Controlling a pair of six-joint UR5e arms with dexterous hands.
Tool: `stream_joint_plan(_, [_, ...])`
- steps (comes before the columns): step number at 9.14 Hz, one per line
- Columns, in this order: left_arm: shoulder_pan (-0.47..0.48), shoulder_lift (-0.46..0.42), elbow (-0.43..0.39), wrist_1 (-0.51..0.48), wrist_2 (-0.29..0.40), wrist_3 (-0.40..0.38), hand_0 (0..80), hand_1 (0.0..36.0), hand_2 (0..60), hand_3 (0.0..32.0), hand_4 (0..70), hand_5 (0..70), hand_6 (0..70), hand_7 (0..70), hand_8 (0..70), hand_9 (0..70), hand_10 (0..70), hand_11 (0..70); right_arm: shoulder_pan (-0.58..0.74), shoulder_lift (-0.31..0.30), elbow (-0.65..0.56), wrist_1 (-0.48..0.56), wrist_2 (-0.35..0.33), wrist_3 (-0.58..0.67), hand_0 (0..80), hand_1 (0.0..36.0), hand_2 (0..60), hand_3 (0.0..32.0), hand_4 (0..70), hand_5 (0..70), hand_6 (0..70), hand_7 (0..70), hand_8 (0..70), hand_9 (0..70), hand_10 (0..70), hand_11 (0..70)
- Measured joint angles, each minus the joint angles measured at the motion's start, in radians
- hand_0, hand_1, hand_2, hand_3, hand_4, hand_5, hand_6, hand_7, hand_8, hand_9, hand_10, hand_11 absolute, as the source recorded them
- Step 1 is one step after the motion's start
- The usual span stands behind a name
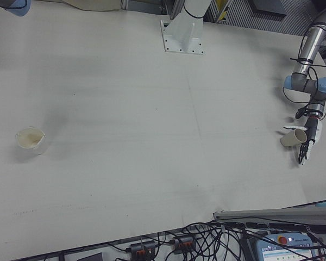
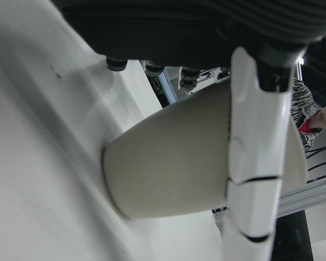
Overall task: Pour water
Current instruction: 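Close the left hand around the beige paper cup nearest it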
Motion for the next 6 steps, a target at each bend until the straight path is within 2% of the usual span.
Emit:
stream_joint_plan(1, [0.011, -0.003, 0.001, 0.003, 0.0, 0.001, 60.0, 21.8, 4.0, 9.2, 13.1, 0.9, 0.0, 10.6, 0.0, 0.7, 0.0, 2.2, 0.0, 0.0, 0.0, 0.0, 0.001, 0.0, 45.8, 10.0, 10.8, 0.0, 13.6, 70.0, 7.1, 14.7, 1.9, 2.8, 3.8, 6.3])
stream_joint_plan(2, [0.021, -0.008, 0.002, 0.008, -0.001, 0.001, 56.3, 17.5, 4.9, 0.0, 26.5, 59.3, 0.6, 9.7, 0.0, 0.5, 0.3, 2.4, 0.0, 0.0, -0.001, 0.0, 0.002, 0.0, 45.8, 10.0, 10.7, 0.0, 13.5, 70.0, 7.0, 14.7, 2.0, 2.9, 3.8, 6.4])
stream_joint_plan(3, [0.027, -0.013, 0.001, 0.014, -0.001, 0.001, 56.3, 17.5, 4.9, 0.0, 26.5, 59.3, 0.6, 9.7, 0.0, 0.5, 0.3, 2.4, 0.0, 0.001, -0.001, 0.0, 0.002, 0.0, 45.8, 10.0, 10.7, 0.0, 13.5, 70.0, 7.0, 14.7, 2.0, 2.9, 3.8, 6.4])
stream_joint_plan(4, [0.029, -0.018, -0.002, 0.023, -0.002, 0.0, 56.0, 16.1, 4.3, 0.0, 30.1, 70.0, 2.0, 10.9, 0.0, 0.7, 0.6, 2.5, 0.0, 0.0, -0.001, 0.0, 0.002, 0.0, 45.7, 9.9, 10.6, 0.0, 13.2, 70.0, 6.7, 14.2, 1.9, 2.8, 3.7, 6.2])
stream_joint_plan(6, [0.03, -0.023, -0.016, 0.054, -0.004, -0.006, 56.0, 16.1, 4.3, 0.0, 30.1, 70.0, 2.0, 10.9, 0.0, 0.7, 0.6, 2.5, 0.001, 0.0, -0.002, -0.001, 0.0, 0.0, 45.7, 9.9, 10.6, 0.0, 13.2, 70.0, 6.7, 14.2, 1.9, 2.8, 3.7, 6.2])
